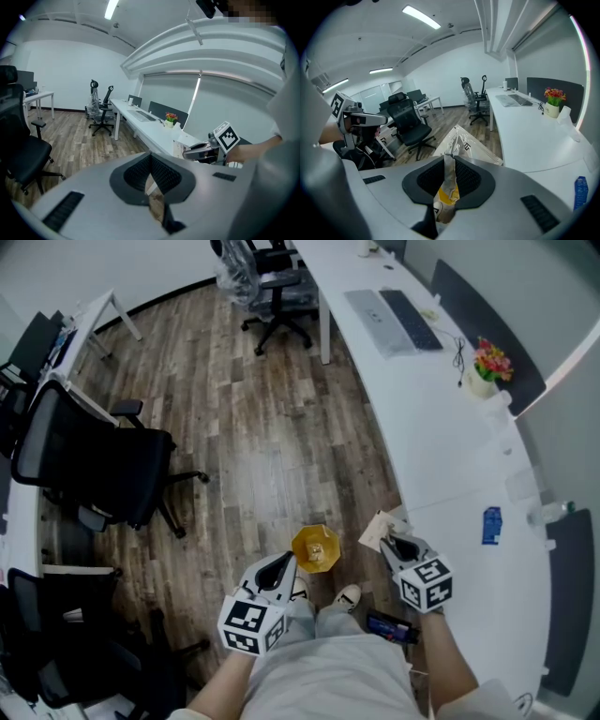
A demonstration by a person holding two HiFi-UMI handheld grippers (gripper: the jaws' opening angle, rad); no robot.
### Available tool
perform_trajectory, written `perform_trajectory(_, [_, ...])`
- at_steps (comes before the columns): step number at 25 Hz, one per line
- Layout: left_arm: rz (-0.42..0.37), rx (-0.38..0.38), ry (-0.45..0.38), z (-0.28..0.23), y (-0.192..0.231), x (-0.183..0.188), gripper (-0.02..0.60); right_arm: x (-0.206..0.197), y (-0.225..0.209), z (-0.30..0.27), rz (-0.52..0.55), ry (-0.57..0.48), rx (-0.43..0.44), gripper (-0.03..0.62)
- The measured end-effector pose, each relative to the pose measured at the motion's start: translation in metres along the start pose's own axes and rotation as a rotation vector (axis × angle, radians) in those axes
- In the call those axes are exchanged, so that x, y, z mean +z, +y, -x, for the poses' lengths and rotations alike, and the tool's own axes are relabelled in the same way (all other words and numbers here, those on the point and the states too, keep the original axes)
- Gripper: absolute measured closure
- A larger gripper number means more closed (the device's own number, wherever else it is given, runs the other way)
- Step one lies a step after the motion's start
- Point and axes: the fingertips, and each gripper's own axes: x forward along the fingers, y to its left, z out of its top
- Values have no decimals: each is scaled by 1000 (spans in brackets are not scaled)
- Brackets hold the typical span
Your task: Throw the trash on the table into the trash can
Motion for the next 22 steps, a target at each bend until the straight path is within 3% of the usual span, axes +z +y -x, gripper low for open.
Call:
perform_trajectory(14, [22,37,42,-26,38,-33,581,-33,37,-71,44,112,145,528])
perform_trajectory(22, [61,54,82,-40,61,-77,581,-70,44,-118,42,170,193,528])
